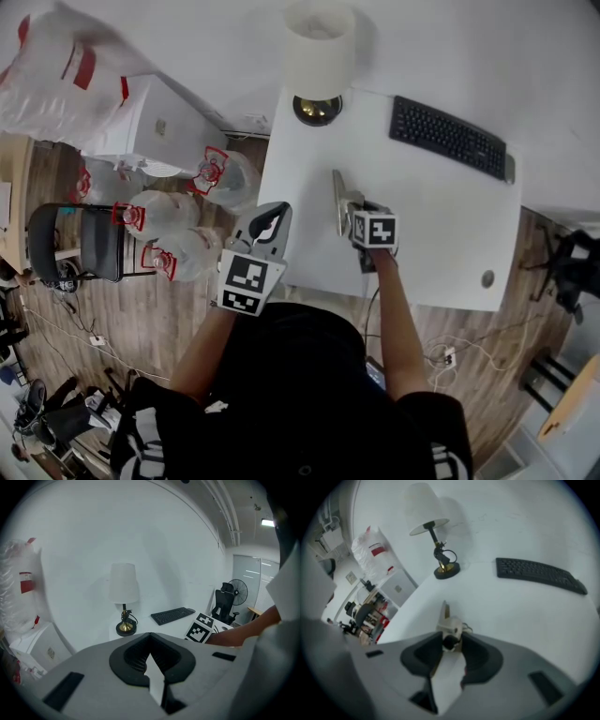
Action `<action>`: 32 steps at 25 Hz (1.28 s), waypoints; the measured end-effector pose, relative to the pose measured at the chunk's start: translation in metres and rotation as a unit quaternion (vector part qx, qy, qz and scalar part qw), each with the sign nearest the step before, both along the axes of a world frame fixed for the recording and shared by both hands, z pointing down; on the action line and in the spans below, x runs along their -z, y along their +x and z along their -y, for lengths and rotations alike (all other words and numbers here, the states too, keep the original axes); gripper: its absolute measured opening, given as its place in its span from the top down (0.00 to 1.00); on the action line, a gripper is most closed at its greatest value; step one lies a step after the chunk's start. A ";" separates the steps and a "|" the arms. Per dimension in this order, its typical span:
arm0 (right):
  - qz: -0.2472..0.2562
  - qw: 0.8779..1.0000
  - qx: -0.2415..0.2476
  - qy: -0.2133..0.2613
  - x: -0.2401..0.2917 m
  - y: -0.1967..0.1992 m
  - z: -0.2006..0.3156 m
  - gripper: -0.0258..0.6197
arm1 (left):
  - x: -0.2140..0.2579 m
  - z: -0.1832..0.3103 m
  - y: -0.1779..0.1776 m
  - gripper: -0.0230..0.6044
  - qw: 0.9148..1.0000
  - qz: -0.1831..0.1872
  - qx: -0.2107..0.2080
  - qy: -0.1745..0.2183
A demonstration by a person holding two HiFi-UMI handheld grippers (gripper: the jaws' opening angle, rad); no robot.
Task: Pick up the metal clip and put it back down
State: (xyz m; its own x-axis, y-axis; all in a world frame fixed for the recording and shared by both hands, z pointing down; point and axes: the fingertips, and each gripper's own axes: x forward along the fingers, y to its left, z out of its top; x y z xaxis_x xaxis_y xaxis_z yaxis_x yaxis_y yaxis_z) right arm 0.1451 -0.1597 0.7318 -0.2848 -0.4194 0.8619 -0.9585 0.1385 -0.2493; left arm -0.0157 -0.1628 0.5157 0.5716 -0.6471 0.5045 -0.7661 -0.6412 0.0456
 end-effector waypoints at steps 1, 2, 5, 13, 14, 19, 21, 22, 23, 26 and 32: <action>-0.003 1.000 0.000 0.001 0.001 0.000 0.000 0.73 | 0.000 0.000 -0.001 0.93 1.000 0.000 0.000 0.000; -0.004 1.000 0.001 0.002 0.001 -0.001 0.000 0.74 | 0.000 0.000 -0.001 0.93 1.000 0.000 0.000 0.000; 0.000 1.000 -0.002 0.001 0.002 -0.001 -0.001 0.75 | 0.001 -0.001 -0.002 0.93 1.000 -0.001 0.000 0.002; 0.003 1.000 -0.005 0.015 0.016 -0.007 -0.002 0.83 | 0.010 0.000 0.000 0.93 1.000 -0.008 -0.003 0.013; 0.003 1.000 -0.004 0.017 0.018 -0.008 -0.002 0.84 | 0.011 0.000 -0.001 0.93 1.000 -0.009 -0.003 0.014; -0.015 0.999 0.003 0.033 0.029 -0.011 0.000 0.88 | 0.017 0.000 -0.004 0.93 1.000 -0.013 -0.003 0.021; -0.024 0.999 0.006 0.035 0.031 -0.011 -0.002 0.88 | 0.019 -0.001 -0.005 0.93 1.000 -0.014 -0.004 0.024; -0.027 0.999 0.006 0.036 0.031 -0.010 -0.004 0.88 | 0.020 -0.002 -0.005 0.93 1.000 -0.015 -0.004 0.025; -0.029 0.999 0.005 0.036 0.032 -0.010 -0.006 0.88 | 0.021 -0.003 -0.006 0.93 1.000 -0.016 -0.005 0.026; -0.033 0.999 0.002 0.042 0.038 -0.008 -0.010 0.89 | 0.024 -0.007 -0.007 0.92 0.999 -0.018 -0.007 0.029; -0.041 0.997 -0.008 0.072 0.062 -0.005 -0.012 0.89 | 0.030 -0.008 -0.008 0.93 0.999 -0.022 -0.015 0.036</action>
